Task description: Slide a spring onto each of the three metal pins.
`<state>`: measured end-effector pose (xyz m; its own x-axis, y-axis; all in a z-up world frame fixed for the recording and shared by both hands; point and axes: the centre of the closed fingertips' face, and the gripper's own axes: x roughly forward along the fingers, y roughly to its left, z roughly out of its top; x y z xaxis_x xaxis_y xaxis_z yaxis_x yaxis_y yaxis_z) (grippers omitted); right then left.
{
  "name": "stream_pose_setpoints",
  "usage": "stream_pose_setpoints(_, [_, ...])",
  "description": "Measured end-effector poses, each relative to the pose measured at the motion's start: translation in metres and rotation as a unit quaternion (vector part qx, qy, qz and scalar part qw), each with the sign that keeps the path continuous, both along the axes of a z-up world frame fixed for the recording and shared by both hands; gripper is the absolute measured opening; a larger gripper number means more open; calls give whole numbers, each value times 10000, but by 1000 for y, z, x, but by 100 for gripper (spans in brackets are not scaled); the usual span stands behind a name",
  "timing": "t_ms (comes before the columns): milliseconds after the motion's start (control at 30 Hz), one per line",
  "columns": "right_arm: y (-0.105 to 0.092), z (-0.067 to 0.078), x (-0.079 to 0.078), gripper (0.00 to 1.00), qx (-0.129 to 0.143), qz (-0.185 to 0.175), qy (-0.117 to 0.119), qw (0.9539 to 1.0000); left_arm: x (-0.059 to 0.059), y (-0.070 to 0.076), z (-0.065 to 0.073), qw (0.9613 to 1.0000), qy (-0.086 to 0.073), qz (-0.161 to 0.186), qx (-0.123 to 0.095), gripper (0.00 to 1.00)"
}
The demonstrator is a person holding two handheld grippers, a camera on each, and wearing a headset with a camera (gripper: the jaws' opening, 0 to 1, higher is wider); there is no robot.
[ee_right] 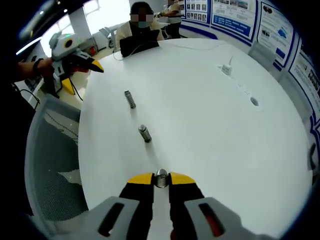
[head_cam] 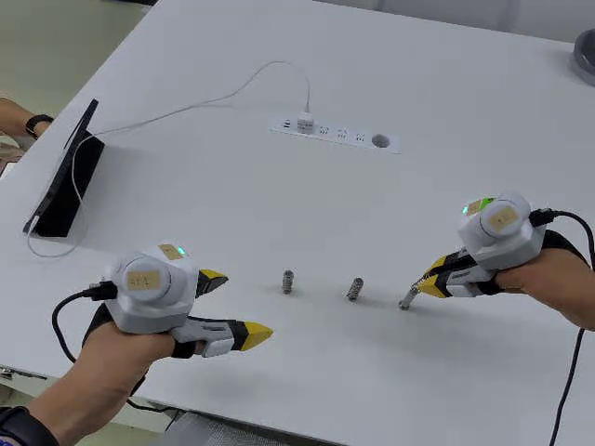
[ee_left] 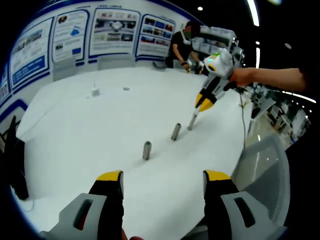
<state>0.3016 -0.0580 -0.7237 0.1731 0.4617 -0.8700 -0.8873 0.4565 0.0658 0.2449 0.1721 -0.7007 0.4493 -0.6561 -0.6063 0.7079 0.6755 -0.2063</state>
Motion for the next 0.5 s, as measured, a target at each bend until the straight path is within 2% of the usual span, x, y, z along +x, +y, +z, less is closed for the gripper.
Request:
stream_pose_setpoints(267, [0, -9, -1, 12, -136, 117, 76, 9998, 1, 4, -2, 10000, 11, 49, -3, 65])
stream_pose_setpoints(500, [0, -24, 1, 12, -350, 358, 15, 9987, 2, 4, 0, 10000, -5, 63, -9, 66])
